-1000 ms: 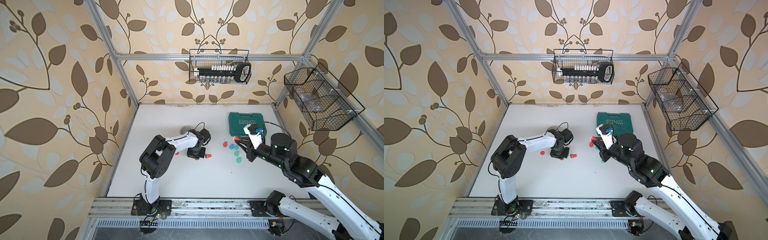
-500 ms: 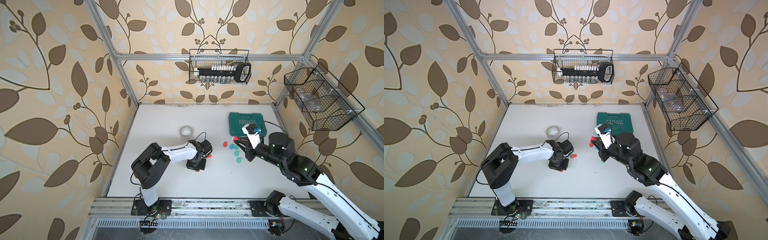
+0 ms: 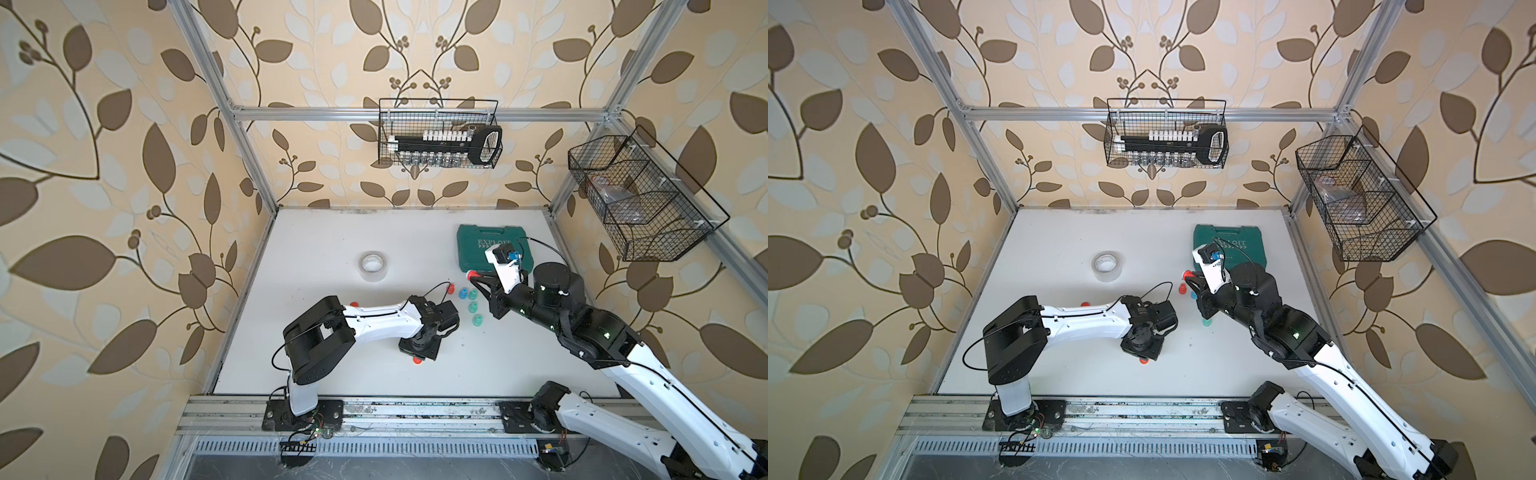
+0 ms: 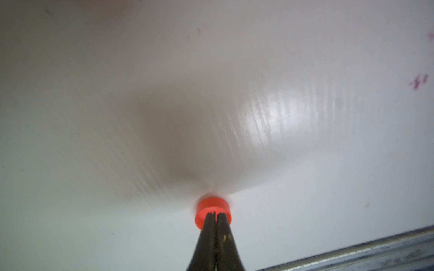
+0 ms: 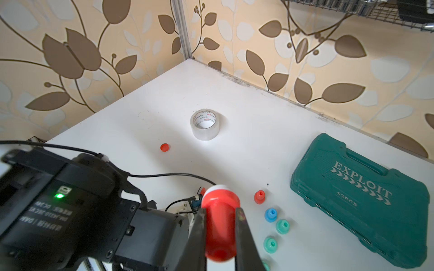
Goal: Close the stamp cap
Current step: Move the cover to the center of the board.
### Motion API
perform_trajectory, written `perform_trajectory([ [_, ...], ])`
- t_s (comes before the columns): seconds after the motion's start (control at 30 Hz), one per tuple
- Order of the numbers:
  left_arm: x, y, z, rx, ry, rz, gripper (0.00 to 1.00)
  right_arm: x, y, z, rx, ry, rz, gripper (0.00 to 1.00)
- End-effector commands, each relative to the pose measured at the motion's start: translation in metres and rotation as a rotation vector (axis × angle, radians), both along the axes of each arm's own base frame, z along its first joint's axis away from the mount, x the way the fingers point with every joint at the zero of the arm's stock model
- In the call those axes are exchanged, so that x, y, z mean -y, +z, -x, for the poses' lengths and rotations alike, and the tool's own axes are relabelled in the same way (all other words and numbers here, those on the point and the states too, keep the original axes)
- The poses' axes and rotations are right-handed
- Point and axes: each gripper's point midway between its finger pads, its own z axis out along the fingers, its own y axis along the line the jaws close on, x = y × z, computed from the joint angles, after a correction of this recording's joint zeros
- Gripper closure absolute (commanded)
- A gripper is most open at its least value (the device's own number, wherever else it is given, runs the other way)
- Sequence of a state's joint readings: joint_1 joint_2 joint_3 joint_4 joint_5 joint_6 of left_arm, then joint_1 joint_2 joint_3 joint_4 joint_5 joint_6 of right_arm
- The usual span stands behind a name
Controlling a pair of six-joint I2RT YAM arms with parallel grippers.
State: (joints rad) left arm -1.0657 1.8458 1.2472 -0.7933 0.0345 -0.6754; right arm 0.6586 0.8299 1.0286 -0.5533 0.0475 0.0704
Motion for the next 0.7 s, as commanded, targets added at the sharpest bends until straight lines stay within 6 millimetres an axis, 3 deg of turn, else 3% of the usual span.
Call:
perform_trajectory([
  [0.0,-0.002,0.038,-0.011,0.076,0.01,0.033,0.94,0.016,0.018,-0.007,0.002,-0.12,-0.06,1.0],
  [0.17,-0.003,0.063,-0.019,0.116,0.017,0.074,0.93,0.021,0.021,-0.008,-0.039,-0.165,-0.085,1.0],
  [0.33,-0.017,0.083,-0.03,0.115,0.077,0.168,0.93,0.023,0.018,-0.007,-0.107,-0.198,-0.09,1.0],
  [0.47,-0.045,0.097,-0.047,0.116,0.143,0.227,0.93,0.026,0.007,-0.003,-0.203,-0.227,-0.049,1.0],
  [0.67,-0.102,0.118,-0.078,0.147,0.247,0.298,0.92,0.019,-0.026,0.012,-0.408,-0.231,0.011,1.0],
])
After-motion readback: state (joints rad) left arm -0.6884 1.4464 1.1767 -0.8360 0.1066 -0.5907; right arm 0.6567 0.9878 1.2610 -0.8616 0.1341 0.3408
